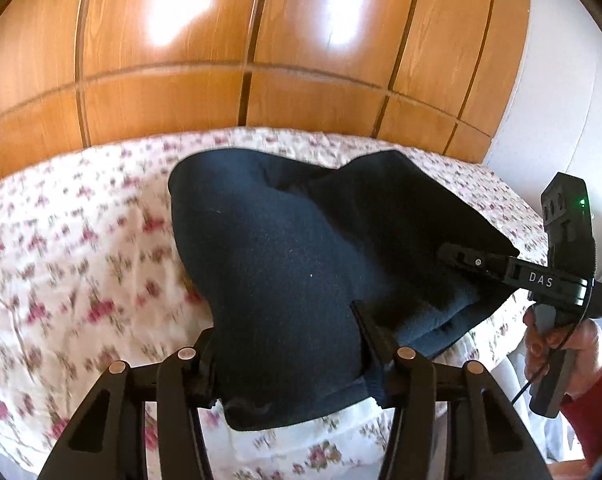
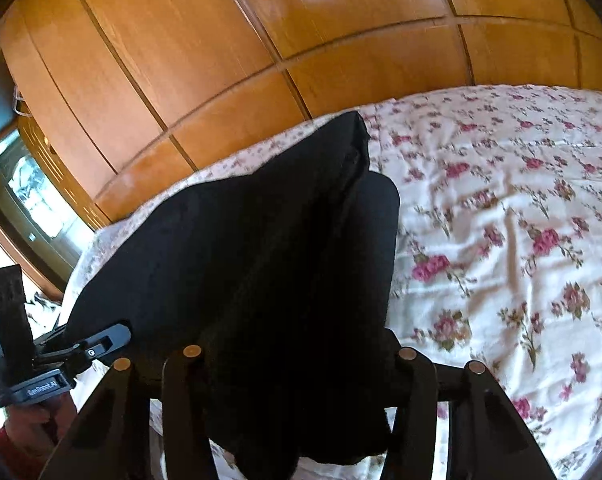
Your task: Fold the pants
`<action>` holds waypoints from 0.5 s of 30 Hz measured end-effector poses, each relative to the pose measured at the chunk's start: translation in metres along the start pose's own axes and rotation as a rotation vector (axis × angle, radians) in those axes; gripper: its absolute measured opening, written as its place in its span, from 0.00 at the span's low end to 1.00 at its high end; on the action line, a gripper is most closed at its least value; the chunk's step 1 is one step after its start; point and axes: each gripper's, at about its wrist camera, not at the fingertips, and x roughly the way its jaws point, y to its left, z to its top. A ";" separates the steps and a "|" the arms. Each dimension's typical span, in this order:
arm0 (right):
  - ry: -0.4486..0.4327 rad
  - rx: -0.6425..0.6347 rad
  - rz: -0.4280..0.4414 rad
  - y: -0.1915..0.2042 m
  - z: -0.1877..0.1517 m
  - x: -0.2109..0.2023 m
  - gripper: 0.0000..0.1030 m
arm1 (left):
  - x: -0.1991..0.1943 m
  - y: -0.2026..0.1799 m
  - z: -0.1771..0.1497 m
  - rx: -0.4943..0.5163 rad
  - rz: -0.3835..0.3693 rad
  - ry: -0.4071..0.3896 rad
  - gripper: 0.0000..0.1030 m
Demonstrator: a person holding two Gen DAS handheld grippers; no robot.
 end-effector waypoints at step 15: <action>-0.121 -0.128 -0.024 0.017 0.110 0.083 0.49 | 0.081 0.050 0.109 0.021 0.119 -0.085 0.52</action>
